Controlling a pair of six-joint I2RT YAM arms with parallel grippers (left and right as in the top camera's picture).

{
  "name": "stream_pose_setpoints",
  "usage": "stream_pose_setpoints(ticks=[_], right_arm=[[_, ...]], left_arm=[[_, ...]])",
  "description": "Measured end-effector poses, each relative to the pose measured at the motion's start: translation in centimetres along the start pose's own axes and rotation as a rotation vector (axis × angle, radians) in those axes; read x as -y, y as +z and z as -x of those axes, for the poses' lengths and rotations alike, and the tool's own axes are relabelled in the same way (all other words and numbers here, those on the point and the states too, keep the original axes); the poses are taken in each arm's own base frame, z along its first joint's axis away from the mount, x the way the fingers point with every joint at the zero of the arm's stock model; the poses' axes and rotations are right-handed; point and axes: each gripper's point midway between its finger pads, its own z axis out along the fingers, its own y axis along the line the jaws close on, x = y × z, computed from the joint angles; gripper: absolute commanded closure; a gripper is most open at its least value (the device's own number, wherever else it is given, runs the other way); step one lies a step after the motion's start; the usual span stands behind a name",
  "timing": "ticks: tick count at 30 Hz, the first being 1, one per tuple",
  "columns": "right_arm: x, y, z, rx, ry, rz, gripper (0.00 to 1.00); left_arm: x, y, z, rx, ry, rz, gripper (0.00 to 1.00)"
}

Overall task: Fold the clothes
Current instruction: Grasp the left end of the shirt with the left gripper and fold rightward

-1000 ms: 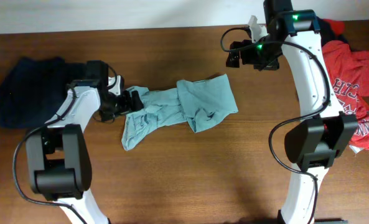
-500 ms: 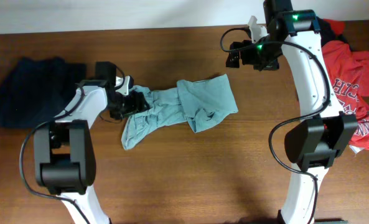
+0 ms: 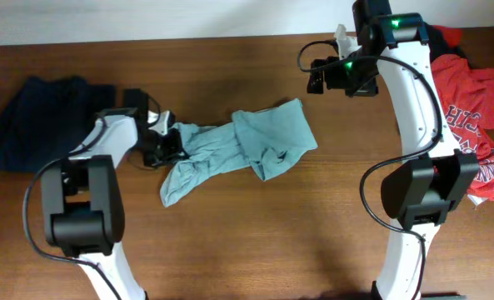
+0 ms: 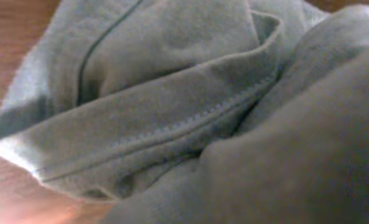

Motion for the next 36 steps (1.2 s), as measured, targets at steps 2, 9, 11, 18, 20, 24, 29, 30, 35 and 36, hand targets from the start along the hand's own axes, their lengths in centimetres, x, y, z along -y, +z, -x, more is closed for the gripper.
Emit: stream_pose_setpoints(ticks=[2,9,11,18,20,24,29,30,35,36], right_arm=[[0.1,0.0,0.0,0.0,0.0,-0.004,0.01],[0.1,0.0,0.0,0.001,0.0,-0.008,0.01],[0.1,0.0,0.0,0.001,0.0,-0.008,0.01],[0.2,0.0,-0.3,-0.013,0.004,-0.009,0.01],[0.2,0.2,-0.6,-0.025,0.006,-0.009,0.01],[0.5,1.1,-1.4,-0.061,0.016,-0.012,0.01],[1.2,3.1,-3.0,-0.126,0.033,-0.016,0.01],[1.3,3.6,-3.4,-0.138,0.035,-0.017,0.01],[1.6,5.5,-4.2,-0.166,0.044,-0.002,0.0],[1.6,6.0,-4.5,-0.173,0.046,0.005,0.0]], left_arm=[[-0.8,-1.4,0.2,0.018,-0.023,0.003,0.99],[-2.1,-7.8,1.1,0.147,-0.038,0.011,0.99],[-1.8,-8.4,1.3,0.165,-0.022,0.011,0.99],[1.3,-8.5,1.9,0.177,0.066,0.004,0.99],[2.8,-8.7,2.4,0.19,0.106,-0.001,1.0],[6.0,-9.6,3.6,0.229,0.187,-0.017,1.0],[9.0,-10.8,4.7,0.277,0.257,-0.034,0.99],[9.3,-10.8,4.8,0.281,0.265,-0.034,0.99],[10.4,-9.9,4.4,0.277,0.299,0.014,1.0],[10.8,-9.7,4.3,0.277,0.309,0.024,0.99]])
